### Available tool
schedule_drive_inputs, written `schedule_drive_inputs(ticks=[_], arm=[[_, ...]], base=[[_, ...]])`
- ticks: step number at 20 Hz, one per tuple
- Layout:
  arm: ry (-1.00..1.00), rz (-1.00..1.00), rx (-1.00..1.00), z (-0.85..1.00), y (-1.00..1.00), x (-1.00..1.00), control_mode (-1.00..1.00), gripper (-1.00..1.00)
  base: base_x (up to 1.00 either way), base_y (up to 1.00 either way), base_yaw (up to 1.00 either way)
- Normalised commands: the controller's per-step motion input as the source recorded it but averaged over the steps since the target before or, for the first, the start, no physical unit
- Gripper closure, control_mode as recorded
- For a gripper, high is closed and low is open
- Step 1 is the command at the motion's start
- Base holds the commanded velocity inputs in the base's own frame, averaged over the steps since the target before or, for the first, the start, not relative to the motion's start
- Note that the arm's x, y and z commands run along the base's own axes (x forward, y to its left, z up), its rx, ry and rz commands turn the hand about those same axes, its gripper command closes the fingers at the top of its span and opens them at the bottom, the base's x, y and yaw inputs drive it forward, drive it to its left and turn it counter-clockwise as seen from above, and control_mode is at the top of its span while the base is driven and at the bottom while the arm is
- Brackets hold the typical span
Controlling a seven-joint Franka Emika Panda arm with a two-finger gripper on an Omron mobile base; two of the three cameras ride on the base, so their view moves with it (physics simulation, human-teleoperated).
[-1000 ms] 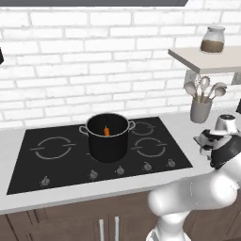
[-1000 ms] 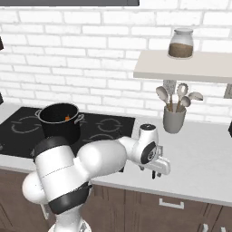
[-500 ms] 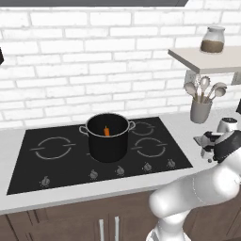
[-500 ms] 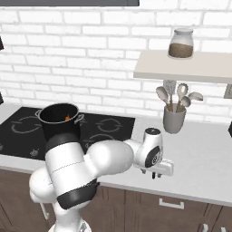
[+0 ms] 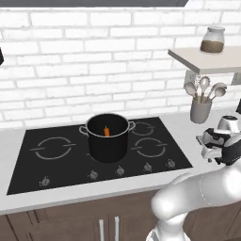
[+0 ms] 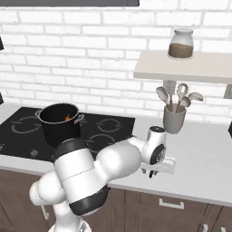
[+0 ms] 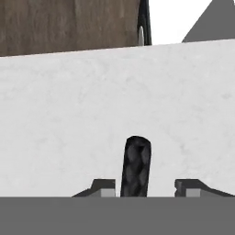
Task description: Put the carrot and sweet potato in the pot. Retrieve the spatula and lightly stir the vegetables in the pot.
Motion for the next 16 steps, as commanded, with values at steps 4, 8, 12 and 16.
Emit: schedule_drive_inputs(ticks=[4, 8, 12, 16], arm=[[0.00, 0.14, -0.02, 0.60, 0.08, -0.58, -1.00, 1.00], [-0.01, 0.31, -0.16, 1.00, 0.39, -0.84, -1.00, 1.00], [0.00, 0.44, -0.38, 1.00, 0.86, -0.70, -1.00, 1.00], [-0.10, 0.51, -0.40, 1.00, 0.80, -0.69, -1.00, 1.00]], base=[[0.00, 0.00, 0.00], [0.00, 0.00, 0.00], [0.00, 0.00, 0.00], [0.00, 0.00, 0.00]])
